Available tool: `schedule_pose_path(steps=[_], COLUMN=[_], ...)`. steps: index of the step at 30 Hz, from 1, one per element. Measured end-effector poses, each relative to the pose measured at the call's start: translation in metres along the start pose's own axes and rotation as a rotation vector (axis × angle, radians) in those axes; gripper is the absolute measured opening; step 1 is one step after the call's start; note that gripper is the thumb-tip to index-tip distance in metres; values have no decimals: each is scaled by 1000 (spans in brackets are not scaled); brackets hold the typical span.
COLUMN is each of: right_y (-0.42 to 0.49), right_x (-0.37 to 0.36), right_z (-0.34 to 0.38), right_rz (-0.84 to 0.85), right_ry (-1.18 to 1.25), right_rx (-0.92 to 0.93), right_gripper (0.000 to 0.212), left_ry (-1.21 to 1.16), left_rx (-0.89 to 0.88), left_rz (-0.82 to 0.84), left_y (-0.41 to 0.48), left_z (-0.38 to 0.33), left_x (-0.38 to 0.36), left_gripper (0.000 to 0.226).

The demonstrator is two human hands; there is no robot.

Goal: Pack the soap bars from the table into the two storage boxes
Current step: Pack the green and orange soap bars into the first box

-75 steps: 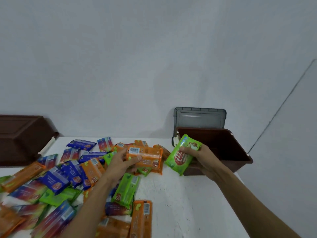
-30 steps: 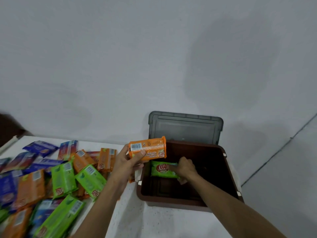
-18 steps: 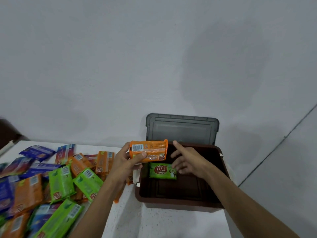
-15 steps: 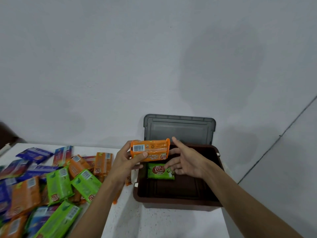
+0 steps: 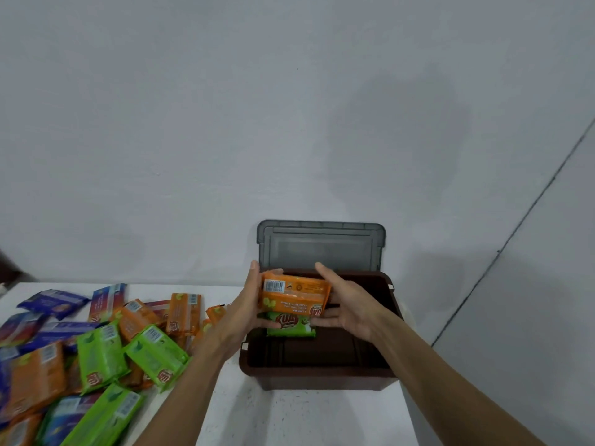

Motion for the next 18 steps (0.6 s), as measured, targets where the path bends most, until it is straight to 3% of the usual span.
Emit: schedule_pose_path(steps=[4, 7, 9, 12, 14, 18], right_y=[-7, -14, -15, -12, -12, -16], right_x=[-4, -5, -12, -21, -21, -7], right_z=[16, 27, 28, 20, 17, 10], right_rz=[-87, -188, -157, -18, 63, 71], right_ry=[-187, -327, -365, -168, -8, 119], right_rx=[181, 297, 315, 279, 270, 272], right_gripper=[47, 60, 64, 65, 54, 42], left_ry=[-33, -76, -107, -108, -68, -10], left_rx=[28, -2, -30, -39, -27, -66], left_rz=[1, 0, 2, 73, 142, 113], left_y=[3, 1, 0, 1, 2, 2], left_z=[2, -5, -10, -14, -14, -20], left_x=[-8, -17, -21, -30, -37, -26], left_gripper=[82, 80, 79, 84, 91, 95])
Point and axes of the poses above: each hand's wrist, its own y-axis towards the middle knuckle, its own x-axis out of the back of the hand, z = x × y, the point moved 10 cm from there along y, towards the middle knuckle, and after that the axes turned 14 degrees about z, right-handed, at the moved point
